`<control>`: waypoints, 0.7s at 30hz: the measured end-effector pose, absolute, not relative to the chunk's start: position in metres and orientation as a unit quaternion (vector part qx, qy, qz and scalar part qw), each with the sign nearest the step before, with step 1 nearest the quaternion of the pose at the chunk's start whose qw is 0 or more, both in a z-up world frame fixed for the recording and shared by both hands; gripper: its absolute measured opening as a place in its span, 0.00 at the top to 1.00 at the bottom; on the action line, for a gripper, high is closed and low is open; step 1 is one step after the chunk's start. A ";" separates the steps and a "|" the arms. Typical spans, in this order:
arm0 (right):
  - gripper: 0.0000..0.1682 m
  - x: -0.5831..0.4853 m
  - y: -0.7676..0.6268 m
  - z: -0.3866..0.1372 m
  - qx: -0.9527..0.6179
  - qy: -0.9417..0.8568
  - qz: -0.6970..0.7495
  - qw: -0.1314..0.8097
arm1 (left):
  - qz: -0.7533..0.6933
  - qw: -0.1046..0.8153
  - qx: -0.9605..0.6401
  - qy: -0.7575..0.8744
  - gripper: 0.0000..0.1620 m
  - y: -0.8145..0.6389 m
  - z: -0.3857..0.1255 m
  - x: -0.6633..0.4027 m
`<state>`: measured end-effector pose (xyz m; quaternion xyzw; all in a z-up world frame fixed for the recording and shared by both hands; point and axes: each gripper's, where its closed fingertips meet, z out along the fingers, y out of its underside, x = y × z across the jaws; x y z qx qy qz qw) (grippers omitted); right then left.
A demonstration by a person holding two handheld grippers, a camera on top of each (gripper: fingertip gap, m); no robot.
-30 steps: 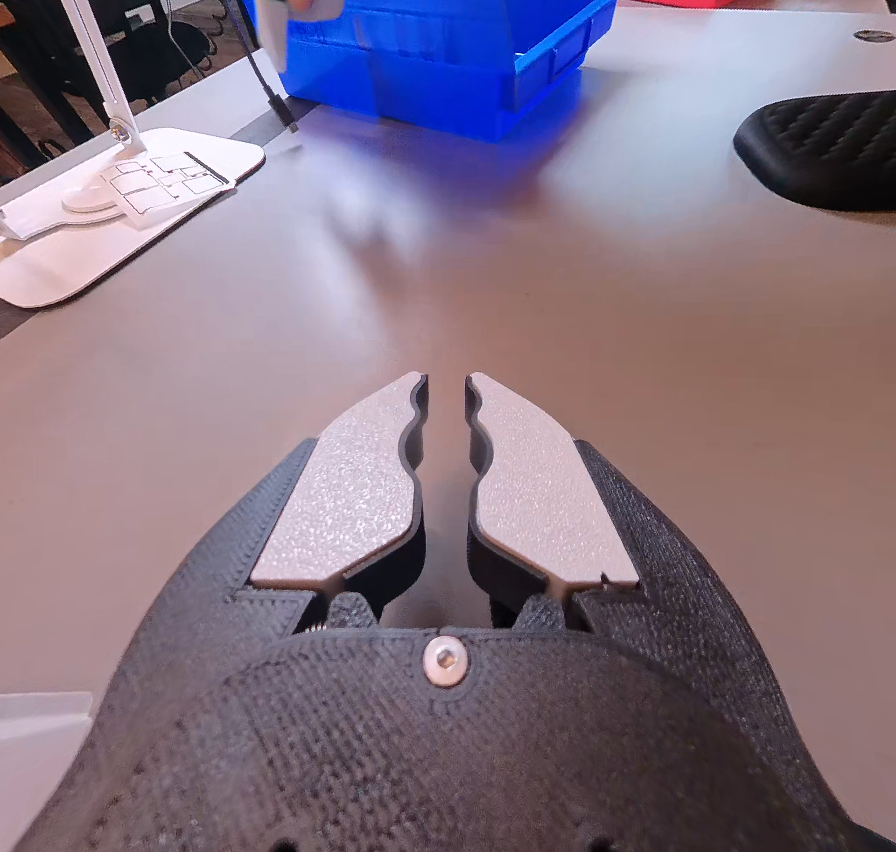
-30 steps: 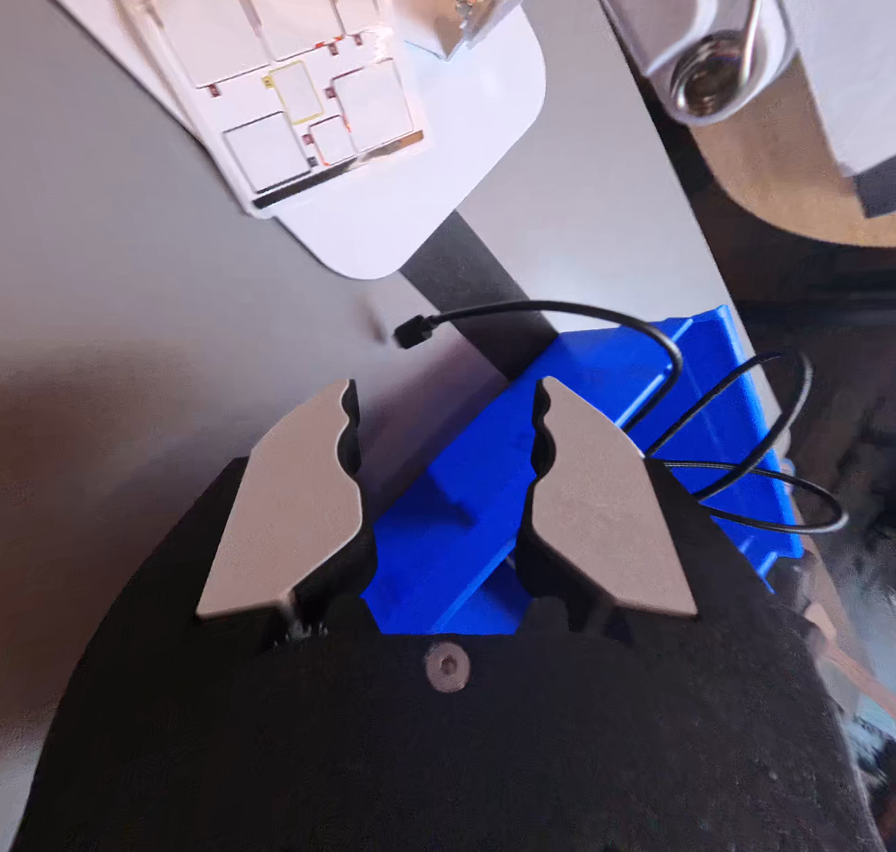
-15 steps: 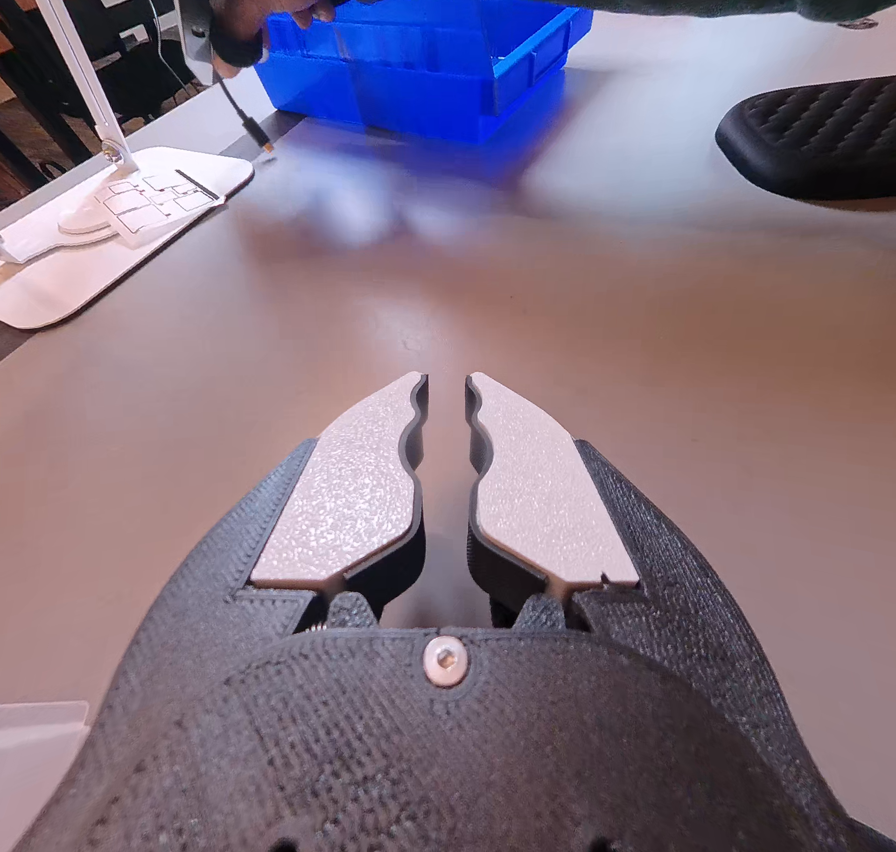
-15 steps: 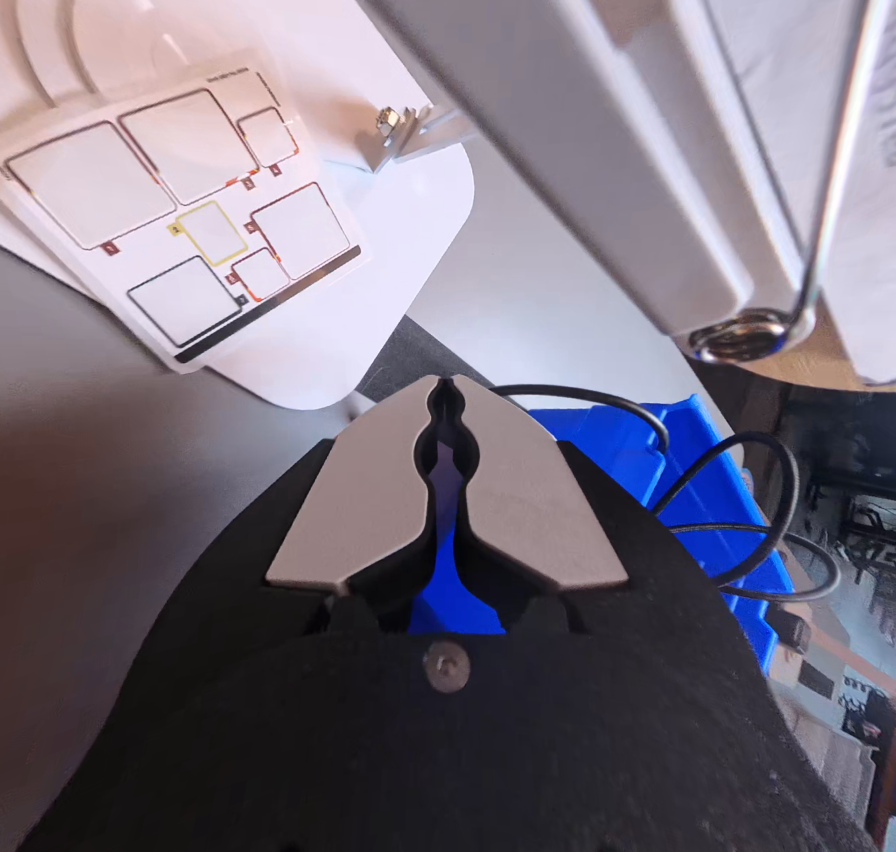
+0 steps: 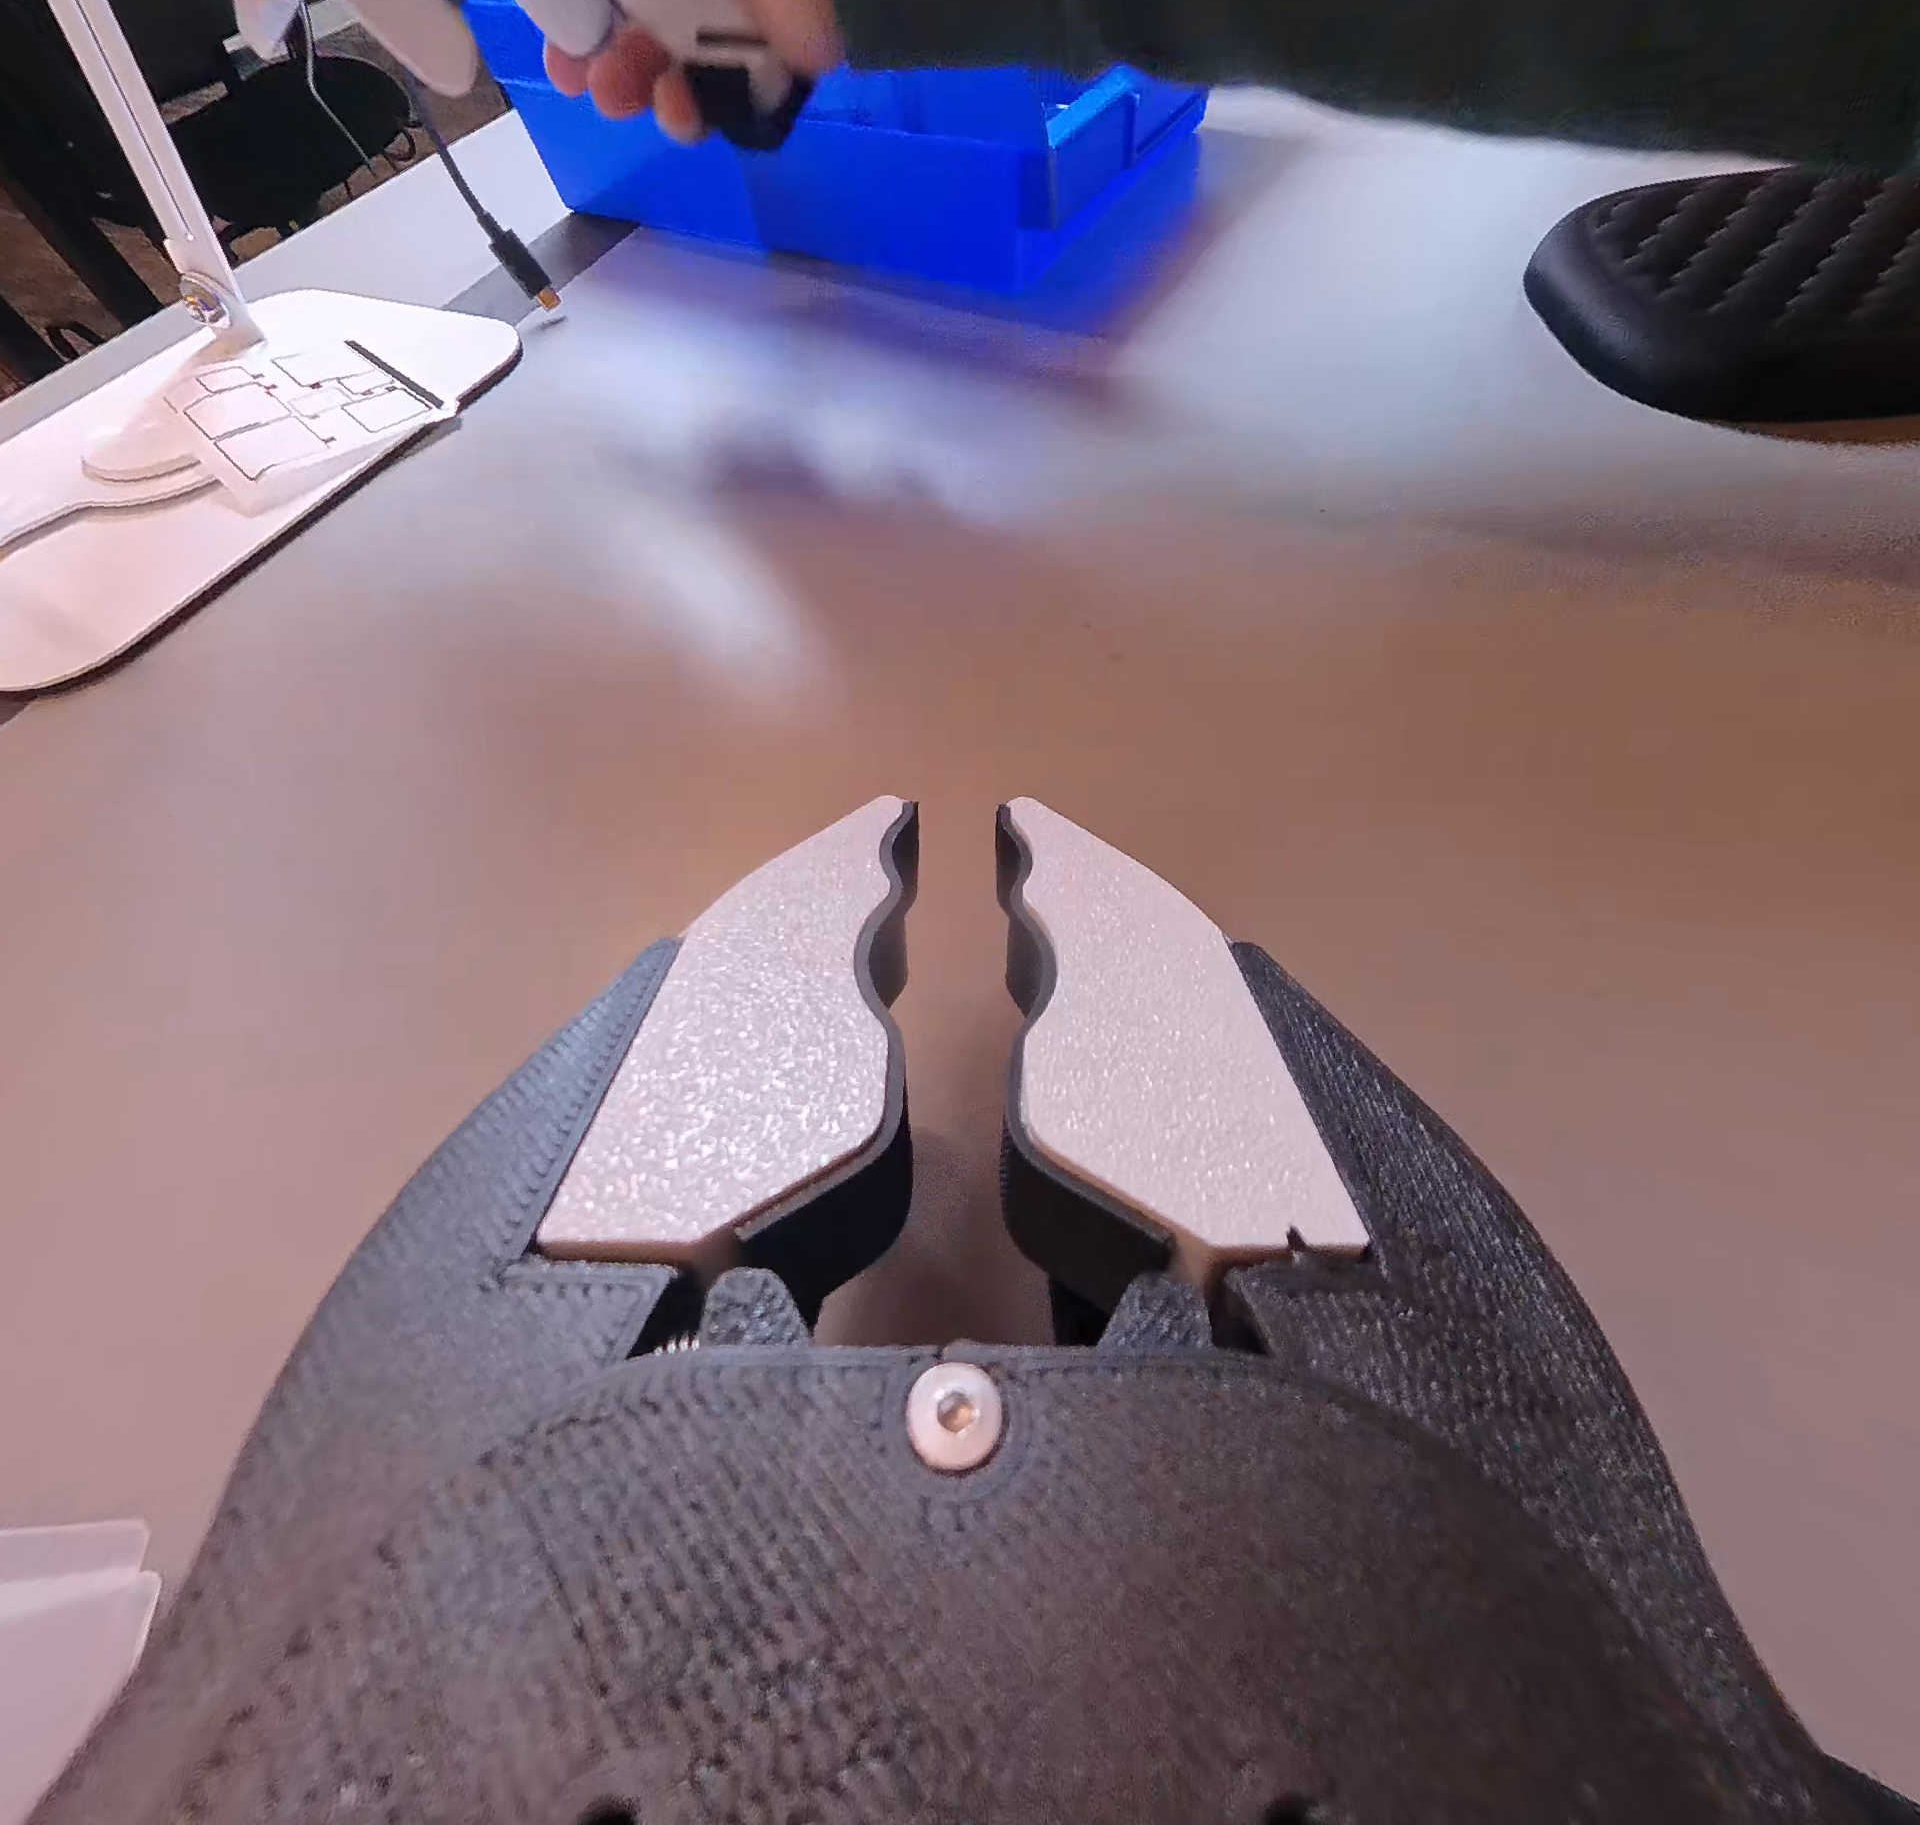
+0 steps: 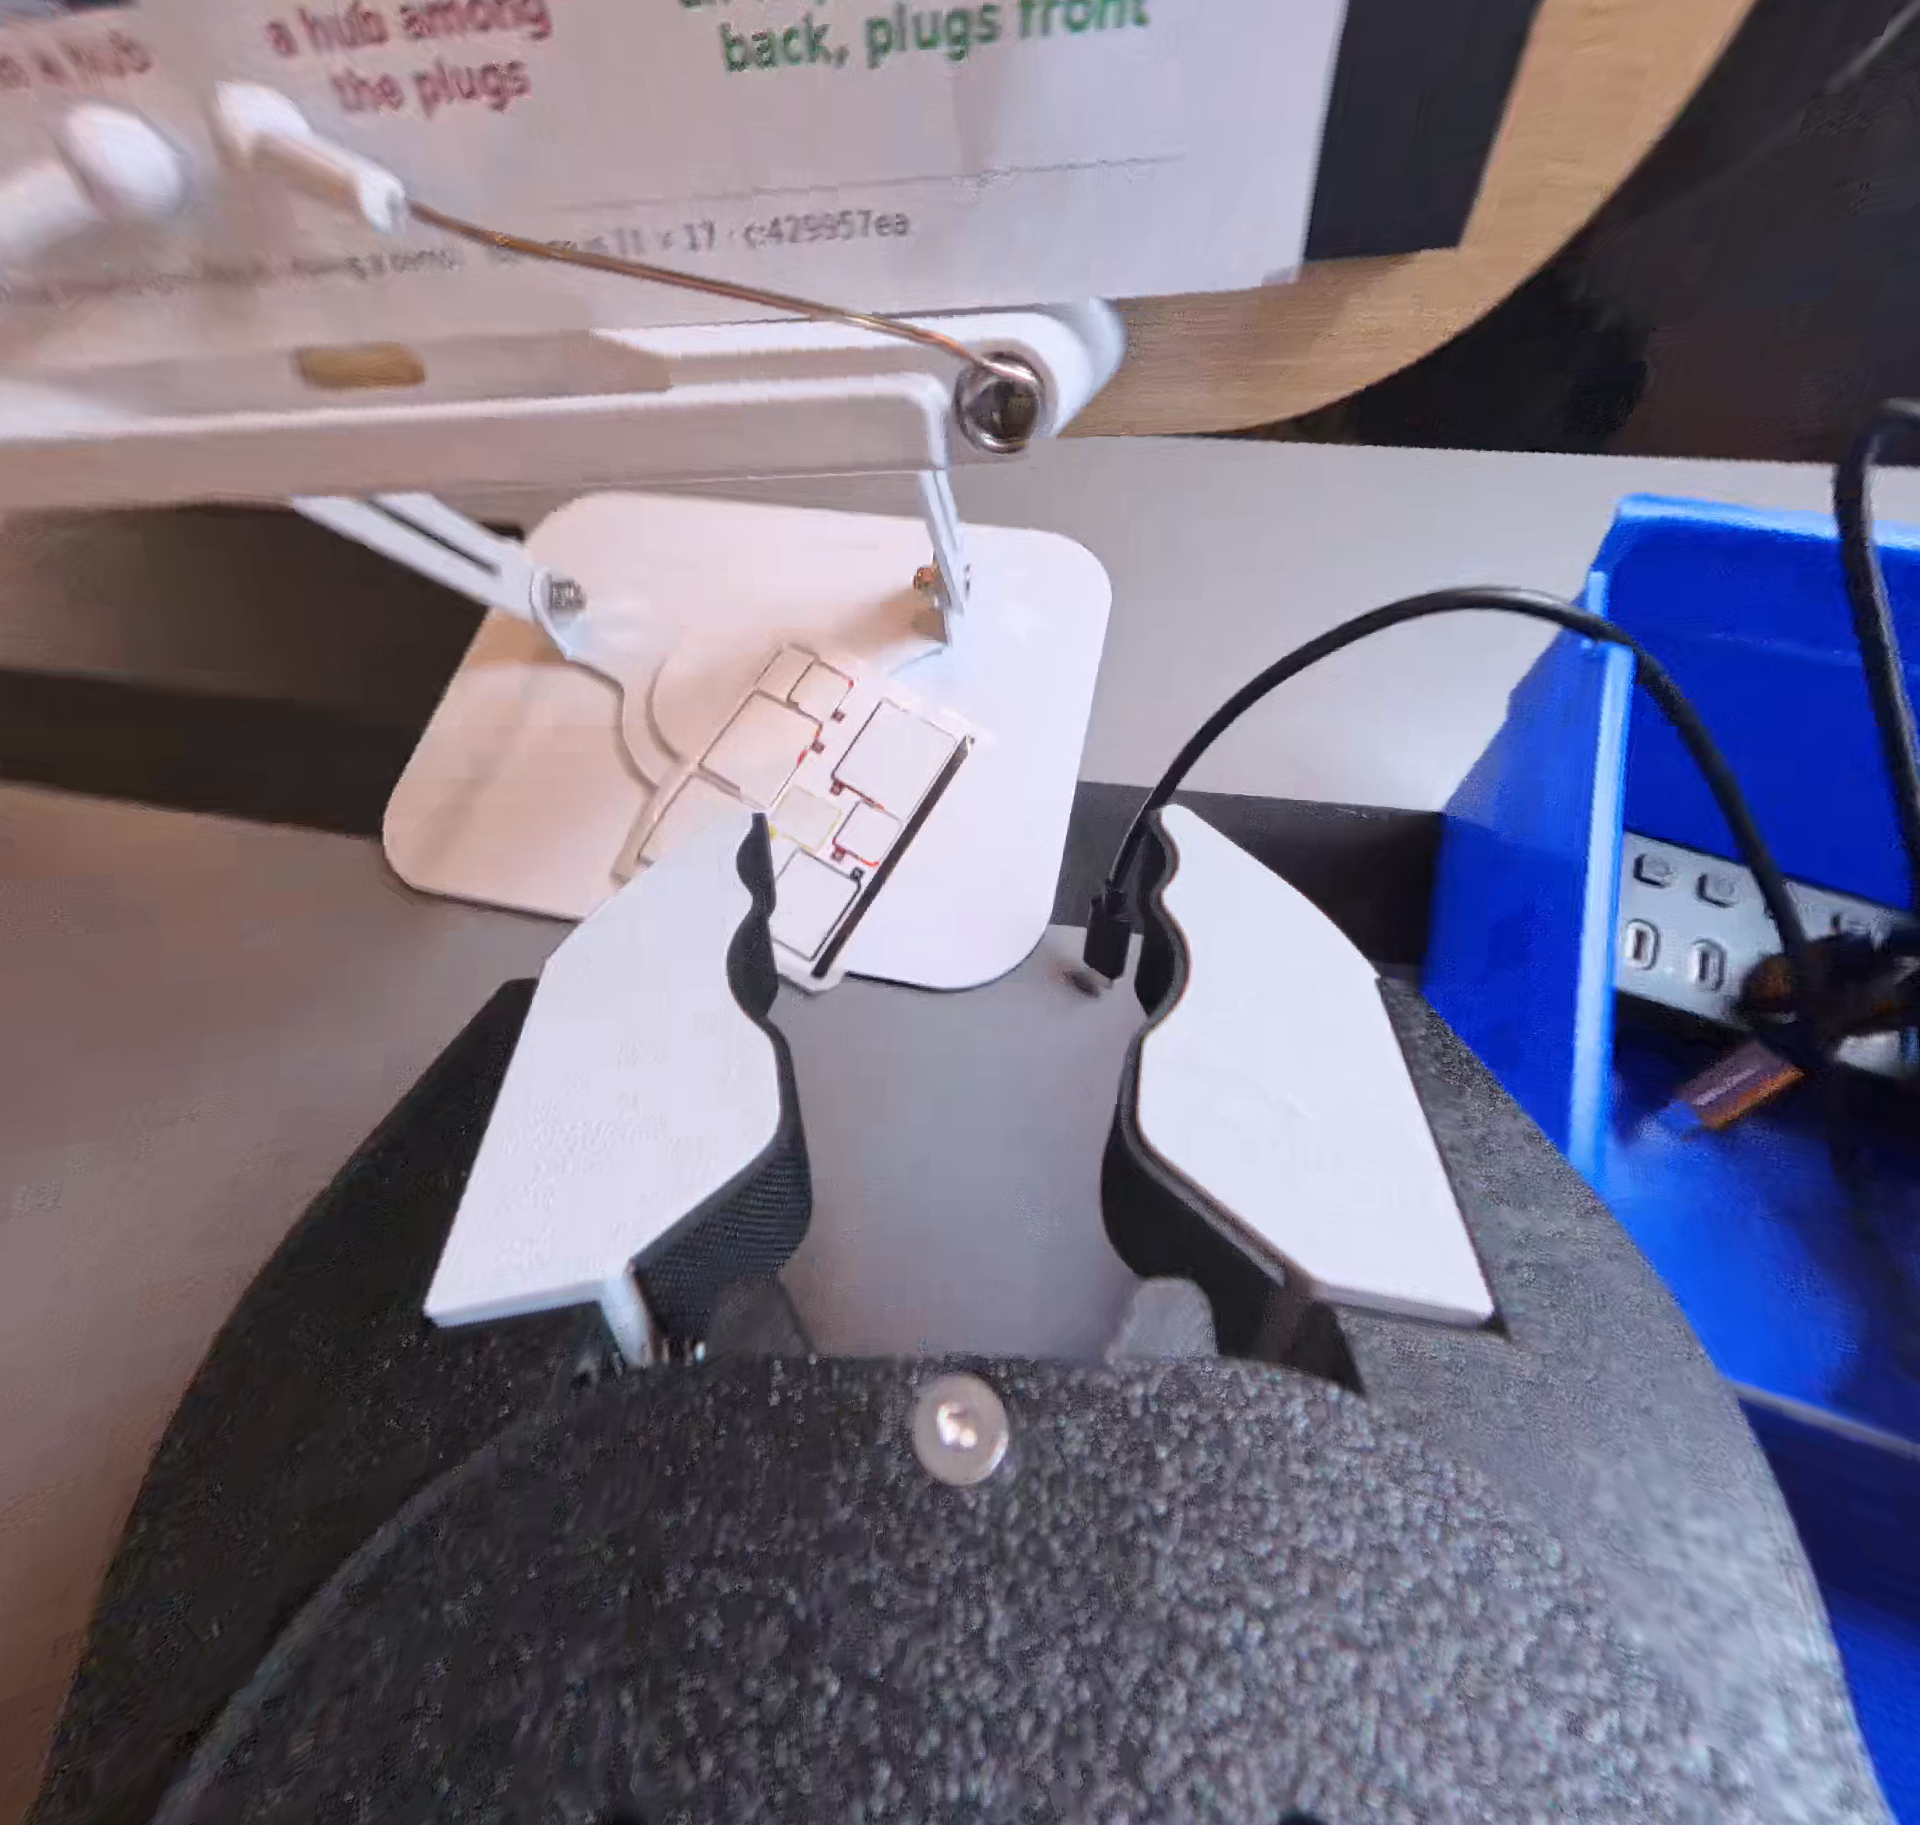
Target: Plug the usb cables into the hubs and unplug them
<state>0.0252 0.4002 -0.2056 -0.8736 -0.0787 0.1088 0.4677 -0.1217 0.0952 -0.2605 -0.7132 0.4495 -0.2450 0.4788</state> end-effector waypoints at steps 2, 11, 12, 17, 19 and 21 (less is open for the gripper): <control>0.58 0.038 0.410 -0.213 -0.856 -0.026 0.072 0.512 | -0.245 0.480 -0.712 0.451 0.91 0.094 -0.260 -0.121; 0.95 0.062 0.443 -0.232 -0.841 -0.045 0.002 0.540 | -0.240 0.486 -0.712 0.446 0.92 0.097 -0.257 -0.124; 0.97 0.059 0.438 -0.221 -0.835 -0.050 0.013 0.547 | -0.241 0.486 -0.712 0.447 0.92 0.096 -0.257 -0.124; 0.97 0.051 0.405 -0.170 -0.818 -0.051 0.080 0.568 | -0.239 0.479 -0.709 0.459 0.92 0.092 -0.261 -0.119; 0.97 0.058 0.398 -0.147 -0.809 -0.071 0.072 0.579 | -0.232 0.480 -0.710 0.461 0.92 0.093 -0.262 -0.121; 0.97 0.073 0.395 -0.126 -0.807 -0.109 0.045 0.579 | -0.227 0.485 -0.711 0.455 0.92 0.095 -0.259 -0.124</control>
